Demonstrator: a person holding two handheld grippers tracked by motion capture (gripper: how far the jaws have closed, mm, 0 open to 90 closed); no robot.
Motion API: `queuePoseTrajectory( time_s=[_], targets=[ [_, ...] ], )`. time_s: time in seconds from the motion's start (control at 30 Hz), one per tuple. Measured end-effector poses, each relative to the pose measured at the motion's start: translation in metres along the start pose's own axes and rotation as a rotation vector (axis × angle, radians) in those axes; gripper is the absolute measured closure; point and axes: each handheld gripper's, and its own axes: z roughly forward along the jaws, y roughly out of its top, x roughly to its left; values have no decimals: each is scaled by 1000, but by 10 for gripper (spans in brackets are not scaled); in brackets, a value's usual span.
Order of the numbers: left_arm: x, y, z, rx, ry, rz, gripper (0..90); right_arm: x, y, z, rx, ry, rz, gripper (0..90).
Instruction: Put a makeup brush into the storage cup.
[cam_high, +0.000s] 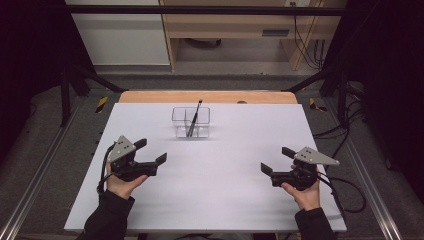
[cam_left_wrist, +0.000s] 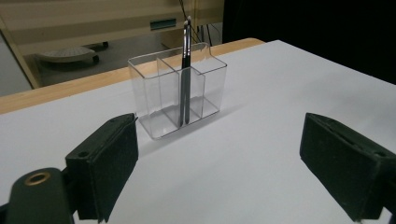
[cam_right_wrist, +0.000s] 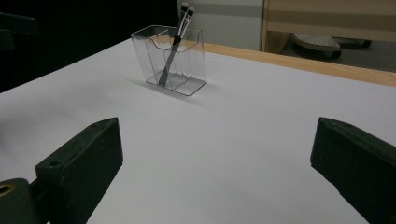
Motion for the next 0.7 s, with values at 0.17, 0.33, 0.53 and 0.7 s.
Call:
queuePoseTrajectory(
  time_s=[0.17, 0.33, 0.53, 0.7],
  targets=[
    [9, -11, -11, -23, 38, -31, 112, 1, -1, 0, 3, 1, -2, 26],
    [15, -19, -17, -27, 52, -58, 116, 0, -1, 0, 9, 1, -8, 26],
    [20, -24, -23, -21, 65, -62, 103, -1, 0, -3, -2, -5, 0, 26],
    [22, -29, -20, 1, 73, -63, 103, -2, -1, -2, 1, -4, -3, 26]
  ],
)
